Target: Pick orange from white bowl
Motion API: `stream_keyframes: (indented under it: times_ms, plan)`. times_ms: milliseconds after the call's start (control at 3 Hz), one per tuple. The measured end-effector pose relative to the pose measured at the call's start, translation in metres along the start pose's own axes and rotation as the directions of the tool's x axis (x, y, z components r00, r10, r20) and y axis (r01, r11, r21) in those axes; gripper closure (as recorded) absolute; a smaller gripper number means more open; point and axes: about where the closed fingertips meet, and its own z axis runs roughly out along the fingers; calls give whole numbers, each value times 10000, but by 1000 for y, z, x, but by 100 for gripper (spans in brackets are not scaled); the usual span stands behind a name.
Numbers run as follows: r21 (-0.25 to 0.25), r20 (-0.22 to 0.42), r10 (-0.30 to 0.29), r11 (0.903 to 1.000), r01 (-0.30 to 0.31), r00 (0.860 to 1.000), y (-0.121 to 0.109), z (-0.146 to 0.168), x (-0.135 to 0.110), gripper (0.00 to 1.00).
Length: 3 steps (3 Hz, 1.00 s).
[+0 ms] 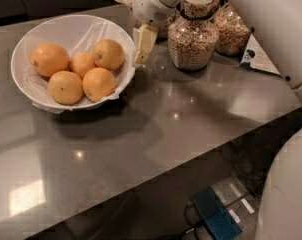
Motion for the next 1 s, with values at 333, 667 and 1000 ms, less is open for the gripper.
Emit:
stream_keyframes:
  times_ms: [333, 667, 1000]
  plan:
    - [-4, 8, -4, 10000, 4, 10000, 0, 0, 0, 0]
    - [-154, 308, -151, 9998, 156, 9994, 0, 6, -9, 0]
    - [-357, 929, -128, 9992, 162, 9956, 6, 15, -24, 0]
